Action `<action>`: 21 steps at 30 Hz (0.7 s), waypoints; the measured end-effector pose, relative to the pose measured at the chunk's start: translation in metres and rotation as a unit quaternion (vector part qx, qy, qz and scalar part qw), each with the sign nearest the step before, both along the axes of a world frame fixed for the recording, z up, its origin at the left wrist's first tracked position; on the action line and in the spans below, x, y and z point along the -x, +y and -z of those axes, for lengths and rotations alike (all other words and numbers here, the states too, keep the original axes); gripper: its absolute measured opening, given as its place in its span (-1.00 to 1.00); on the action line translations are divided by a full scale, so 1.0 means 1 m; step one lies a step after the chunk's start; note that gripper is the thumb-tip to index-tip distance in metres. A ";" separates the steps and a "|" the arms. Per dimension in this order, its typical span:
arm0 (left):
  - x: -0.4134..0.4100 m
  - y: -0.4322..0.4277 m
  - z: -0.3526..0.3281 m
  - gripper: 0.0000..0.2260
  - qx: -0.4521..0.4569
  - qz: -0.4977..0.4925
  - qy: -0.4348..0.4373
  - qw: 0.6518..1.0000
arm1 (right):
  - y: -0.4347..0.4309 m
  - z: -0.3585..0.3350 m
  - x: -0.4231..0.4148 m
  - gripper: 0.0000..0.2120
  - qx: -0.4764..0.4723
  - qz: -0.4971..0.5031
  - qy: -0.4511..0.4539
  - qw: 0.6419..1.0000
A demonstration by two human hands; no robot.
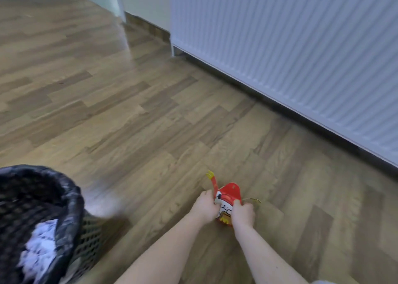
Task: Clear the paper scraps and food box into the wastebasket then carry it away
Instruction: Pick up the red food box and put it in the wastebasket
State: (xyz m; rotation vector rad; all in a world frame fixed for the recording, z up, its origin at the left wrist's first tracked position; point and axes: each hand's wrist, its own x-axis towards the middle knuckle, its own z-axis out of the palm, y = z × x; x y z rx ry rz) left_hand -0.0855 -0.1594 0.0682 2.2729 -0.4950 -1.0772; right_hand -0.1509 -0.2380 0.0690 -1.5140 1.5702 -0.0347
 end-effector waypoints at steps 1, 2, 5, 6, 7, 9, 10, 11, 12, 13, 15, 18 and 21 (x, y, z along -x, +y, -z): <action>0.001 -0.004 0.005 -0.69 -0.001 -0.006 0.005 1.000 | -0.002 0.007 0.005 -0.62 -0.014 0.007 -0.018 1.000; 0.003 -0.008 0.009 -0.69 -0.001 -0.013 0.009 1.000 | -0.003 0.011 0.010 -0.64 -0.032 0.011 -0.038 0.999; 0.003 -0.013 0.023 -0.67 0.003 -0.028 0.023 0.999 | -0.005 0.024 0.015 -0.70 -0.075 0.017 -0.085 0.993; 0.003 -0.014 0.025 -0.65 0.013 -0.036 0.034 0.999 | -0.005 0.026 0.016 -0.70 -0.088 0.023 -0.094 0.991; 0.004 -0.015 0.029 -0.63 0.029 -0.047 0.046 0.997 | -0.005 0.027 0.017 -0.71 -0.098 0.026 -0.103 0.989; 0.007 -0.016 0.027 -0.62 0.059 -0.072 0.063 0.994 | -0.005 0.024 0.019 -0.75 -0.117 0.028 -0.120 0.985; 0.008 -0.016 0.027 -0.63 0.070 -0.088 0.066 0.992 | -0.005 0.021 0.019 -0.77 -0.125 0.030 -0.130 0.983; 0.009 -0.016 0.025 -0.64 0.078 -0.104 0.065 0.989 | -0.005 0.017 0.018 -0.78 -0.126 0.034 -0.142 0.981; 0.009 -0.014 0.022 -0.66 0.089 -0.125 0.061 0.986 | -0.003 0.010 0.015 -0.79 -0.124 0.032 -0.155 0.980; 0.008 -0.013 0.018 -0.68 0.100 -0.148 0.048 0.983 | -0.002 0.003 0.010 -0.79 -0.115 0.027 -0.172 0.978; -0.001 -0.002 -0.006 -0.69 0.122 -0.201 0.015 0.972 | 0.007 -0.016 -0.005 -0.78 -0.090 -0.002 -0.212 0.973; -0.020 0.022 -0.058 -0.66 0.170 -0.265 -0.084 0.946 | 0.029 -0.061 -0.032 -0.84 -0.063 -0.077 -0.279 0.955; -0.038 0.064 -0.112 -0.71 0.198 -0.332 -0.216 0.897 | 0.064 -0.112 -0.060 -0.83 -0.087 -0.146 -0.350 0.921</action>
